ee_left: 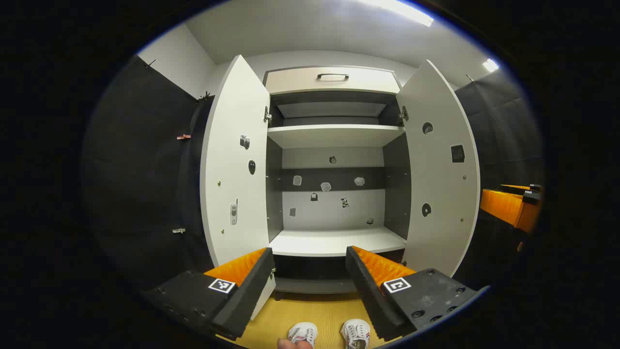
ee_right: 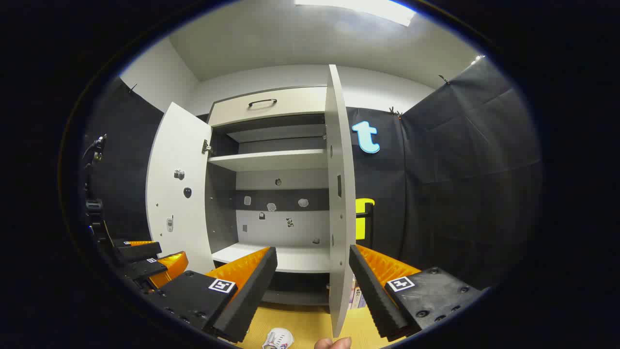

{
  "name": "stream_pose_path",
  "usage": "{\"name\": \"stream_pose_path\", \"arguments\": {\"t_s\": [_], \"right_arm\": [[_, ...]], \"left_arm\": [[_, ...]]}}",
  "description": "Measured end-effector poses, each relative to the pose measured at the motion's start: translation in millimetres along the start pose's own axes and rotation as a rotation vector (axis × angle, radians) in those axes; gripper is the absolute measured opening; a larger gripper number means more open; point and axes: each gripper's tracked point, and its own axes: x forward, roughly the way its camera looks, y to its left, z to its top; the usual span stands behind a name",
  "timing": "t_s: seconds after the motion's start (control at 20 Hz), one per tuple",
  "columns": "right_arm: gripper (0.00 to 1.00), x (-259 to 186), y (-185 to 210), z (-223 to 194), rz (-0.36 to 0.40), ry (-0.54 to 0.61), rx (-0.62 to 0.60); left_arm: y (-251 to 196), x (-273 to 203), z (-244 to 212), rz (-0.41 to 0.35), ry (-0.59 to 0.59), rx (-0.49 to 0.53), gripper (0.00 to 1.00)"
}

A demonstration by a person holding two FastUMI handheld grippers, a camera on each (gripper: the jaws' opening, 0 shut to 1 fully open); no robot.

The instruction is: Grab one shoe with the right hand and put it into the shoe cabinet, grab the other shoe with the left hand and put it into the shoe cabinet; then close the right door with the right hand and the left door with the left hand.

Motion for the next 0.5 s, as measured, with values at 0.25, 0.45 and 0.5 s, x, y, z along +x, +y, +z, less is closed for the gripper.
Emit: {"name": "stream_pose_path", "arguments": {"t_s": [0.25, 0.45, 0.5], "right_arm": [[0.98, -1.6, 10.8, -12.3, 0.018, 0.016, -0.010], [0.97, 0.6, 20.9, -25.3, 0.004, 0.040, -0.045], [0.97, 0.8, 24.3, -27.2, -0.001, 0.043, -0.048]], "left_arm": [[13.1, -4.5, -6.9, 0.019, 0.023, -0.013, 0.95], [22.1, -2.8, -10.0, -0.002, 0.024, -0.008, 0.95], [23.2, -2.4, -10.6, -0.013, 0.020, -0.010, 0.95]]}}
